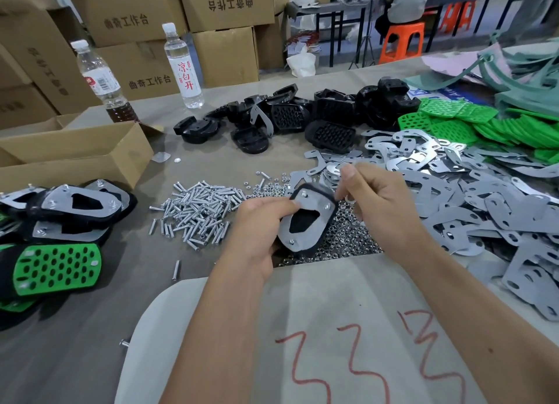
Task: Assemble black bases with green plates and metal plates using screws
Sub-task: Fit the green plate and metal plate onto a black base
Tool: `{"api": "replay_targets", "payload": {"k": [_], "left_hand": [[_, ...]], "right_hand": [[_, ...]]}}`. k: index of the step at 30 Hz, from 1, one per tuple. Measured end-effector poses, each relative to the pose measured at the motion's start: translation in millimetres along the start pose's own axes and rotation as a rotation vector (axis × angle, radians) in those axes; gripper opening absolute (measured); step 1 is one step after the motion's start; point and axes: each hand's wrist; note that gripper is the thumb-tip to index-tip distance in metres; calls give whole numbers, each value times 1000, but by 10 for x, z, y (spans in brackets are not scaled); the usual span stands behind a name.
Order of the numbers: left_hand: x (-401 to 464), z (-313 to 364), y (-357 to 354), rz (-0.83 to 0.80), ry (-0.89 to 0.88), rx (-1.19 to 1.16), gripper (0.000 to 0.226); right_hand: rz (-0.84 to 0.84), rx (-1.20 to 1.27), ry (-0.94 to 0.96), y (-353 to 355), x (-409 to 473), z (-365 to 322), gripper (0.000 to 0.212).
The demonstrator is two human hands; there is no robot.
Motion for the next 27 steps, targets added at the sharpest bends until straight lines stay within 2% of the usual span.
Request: {"api": "replay_targets", "payload": {"k": [2, 4, 6, 10, 12, 17, 20, 23, 25, 27], "left_hand": [[-1, 8, -27, -13, 0, -188, 14], [-27, 22, -74, -52, -6, -339, 23], [-65, 19, -139, -87, -23, -368, 28], [-100, -11, -201, -30, -98, -194, 19], [-100, -17, -187, 9, -148, -122, 12], [-88, -48, -167, 111, -340, 132, 14], [-80, -62, -167, 305, -534, 395, 18], [-125, -80, -180, 375, -708, 721, 33], [-144, -92, -188, 404, -745, 879, 36], [-156, -93, -199, 420, -745, 942, 37]], "right_hand": [[-66, 81, -110, -47, 12, -19, 29], [-165, 239, -256, -111, 18, -20, 43], [-211, 304, -265, -174, -5, -8, 43], [-138, 277, -219, -203, -22, 3, 19], [-118, 261, -226, -192, -26, 22, 16], [-47, 284, -214, -219, -35, -21, 11], [10, 132, -130, -236, -58, -45, 18], [51, -54, -53, -289, -95, -84, 18], [49, -122, -5, -319, -112, -115, 19], [36, -165, 31, -338, -118, -142, 23]]}}
Point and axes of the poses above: each hand's wrist, its own x-axis towards the middle knuckle, its own y-axis out of the back of the hand, z = x × y
